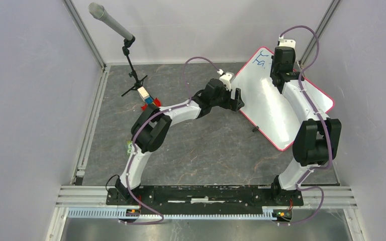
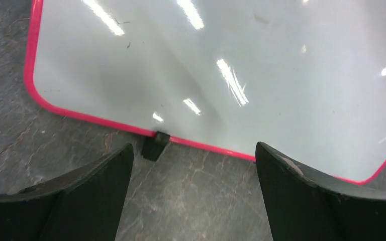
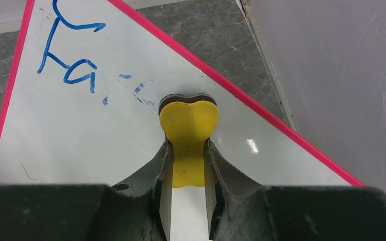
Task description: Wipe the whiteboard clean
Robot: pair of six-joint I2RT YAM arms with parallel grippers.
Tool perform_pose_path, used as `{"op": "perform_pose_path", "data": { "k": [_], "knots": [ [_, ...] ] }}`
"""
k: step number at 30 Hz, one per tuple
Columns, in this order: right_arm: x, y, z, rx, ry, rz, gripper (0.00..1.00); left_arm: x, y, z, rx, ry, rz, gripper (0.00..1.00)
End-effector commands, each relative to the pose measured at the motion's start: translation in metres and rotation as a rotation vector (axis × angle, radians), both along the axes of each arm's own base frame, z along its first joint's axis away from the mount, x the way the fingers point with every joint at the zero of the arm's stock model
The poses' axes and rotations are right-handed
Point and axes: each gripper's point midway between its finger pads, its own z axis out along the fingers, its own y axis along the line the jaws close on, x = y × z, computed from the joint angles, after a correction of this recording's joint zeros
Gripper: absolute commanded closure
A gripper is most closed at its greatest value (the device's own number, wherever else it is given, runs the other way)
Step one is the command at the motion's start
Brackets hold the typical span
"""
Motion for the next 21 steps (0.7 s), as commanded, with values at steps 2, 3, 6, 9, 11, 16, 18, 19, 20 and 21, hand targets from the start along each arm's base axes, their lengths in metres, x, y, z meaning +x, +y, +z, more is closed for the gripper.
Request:
{"op": "perform_pose_path", "data": {
  "k": [2, 3, 6, 9, 11, 16, 18, 19, 20, 21],
  "knots": [
    [0.005, -0.001, 0.015, -0.01, -0.045, -0.004, 0.75, 0.022, -0.018, -0.007, -0.121, 0.073, 0.03, 0.05],
    [0.005, 0.0, 0.017, -0.006, -0.053, -0.004, 0.75, 0.023, -0.019, -0.01, -0.131, 0.08, 0.025, 0.05],
    [0.006, 0.0, 0.02, 0.001, -0.068, -0.01, 0.75, 0.022, -0.021, -0.018, -0.142, 0.102, 0.016, 0.06],
    [0.008, -0.003, 0.019, -0.001, -0.068, -0.027, 0.74, 0.021, -0.026, -0.019, -0.163, 0.09, -0.015, 0.11],
    [0.007, -0.006, 0.016, -0.013, -0.057, -0.046, 0.74, 0.02, -0.029, -0.022, -0.173, 0.082, -0.034, 0.16],
    [0.007, -0.01, 0.009, -0.028, -0.041, -0.072, 0.75, 0.016, -0.029, -0.036, -0.185, 0.08, -0.043, 0.29],
    [0.01, -0.007, 0.008, -0.027, -0.044, -0.069, 0.74, 0.013, -0.032, -0.042, -0.185, 0.083, -0.051, 0.31],
    [0.012, -0.006, 0.009, -0.03, -0.045, -0.072, 0.74, 0.011, -0.034, -0.043, -0.186, 0.083, -0.055, 0.32],
    [0.015, -0.006, 0.007, -0.036, -0.036, -0.077, 0.74, 0.009, -0.036, -0.042, -0.188, 0.078, -0.065, 0.33],
    [0.017, -0.005, 0.008, -0.04, -0.034, -0.08, 0.74, 0.007, -0.038, -0.041, -0.185, 0.075, -0.072, 0.34]
  ]
}}
